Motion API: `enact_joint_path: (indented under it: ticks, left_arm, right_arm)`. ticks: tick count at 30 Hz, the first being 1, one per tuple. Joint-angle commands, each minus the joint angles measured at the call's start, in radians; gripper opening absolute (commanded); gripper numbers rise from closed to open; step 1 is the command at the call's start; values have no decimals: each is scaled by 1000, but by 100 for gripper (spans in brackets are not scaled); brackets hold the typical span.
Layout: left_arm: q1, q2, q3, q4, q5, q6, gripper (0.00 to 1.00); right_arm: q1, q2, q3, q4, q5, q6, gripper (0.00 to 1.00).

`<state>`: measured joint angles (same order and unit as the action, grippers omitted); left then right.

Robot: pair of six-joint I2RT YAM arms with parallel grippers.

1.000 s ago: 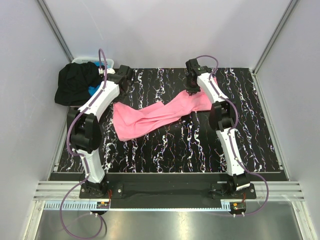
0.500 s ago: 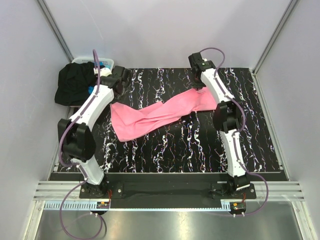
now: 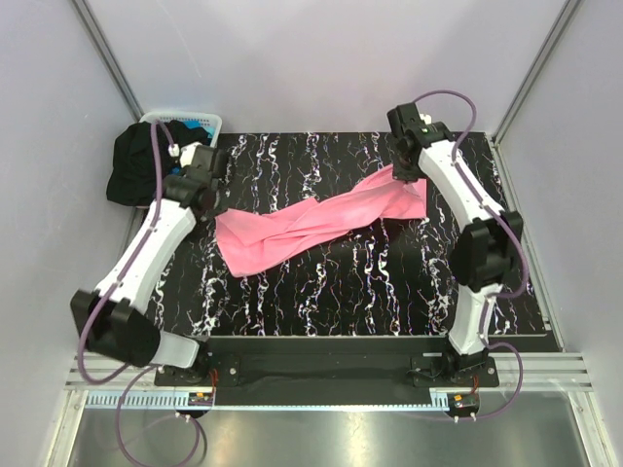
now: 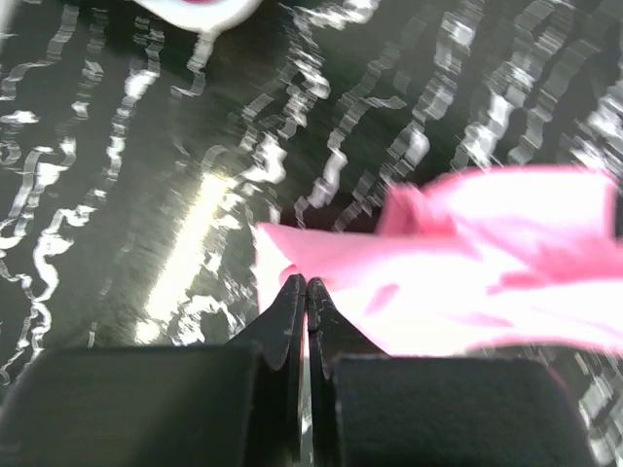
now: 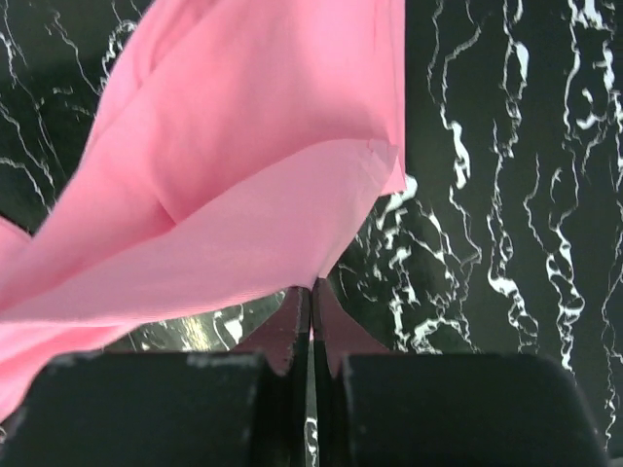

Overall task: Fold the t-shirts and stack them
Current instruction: Flatten the tshirt out

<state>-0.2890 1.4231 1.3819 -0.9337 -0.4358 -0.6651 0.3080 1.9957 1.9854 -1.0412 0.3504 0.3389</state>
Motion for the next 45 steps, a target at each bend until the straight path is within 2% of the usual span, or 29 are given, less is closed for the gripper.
enact_joint_path:
  ticks: [1, 8, 13, 16, 19, 22, 23, 27, 36, 39, 43, 45]
  left_arm:
    - [-4, -131, -30, 82, 192, 79, 0]
    - [-4, -286, -86, 153, 520, 85, 0]
    - [-4, -332, -125, 167, 634, 53, 0]
    - [-6, -378, -136, 167, 626, 35, 0]
    - [-4, -440, -138, 158, 557, 16, 0]
    - [-4, -493, -103, 105, 439, 2, 0]
    - [-6, -504, -89, 75, 348, 1, 0]
    - [-4, -549, -17, 38, 249, 28, 0]
    - [-4, -608, 129, 35, 282, 159, 0]
    - [-4, -618, 218, 38, 322, 211, 0]
    - [-4, -642, 270, 75, 397, 266, 0]
    - [-4, -645, 289, 99, 405, 289, 0]
  right_arm:
    - [16, -187, -126, 66, 29, 32, 0]
    - [16, -330, -261, 72, 15, 45, 0]
    - [17, -382, -289, 61, 1, 45, 0]
    - [17, -423, -280, 38, 45, 42, 0]
    - [17, -492, -266, 20, 120, 35, 0]
    - [17, -578, -252, 12, 200, 16, 0]
    - [19, -598, -246, 9, 237, 11, 0]
    - [17, -704, -218, 7, 259, -11, 0]
    - [17, -880, -228, 50, 144, -81, 0]
    - [16, -931, -186, 56, 61, -116, 0]
    - [17, -985, -160, 99, -106, -136, 0]
    - [17, -995, -142, 101, -134, -132, 0]
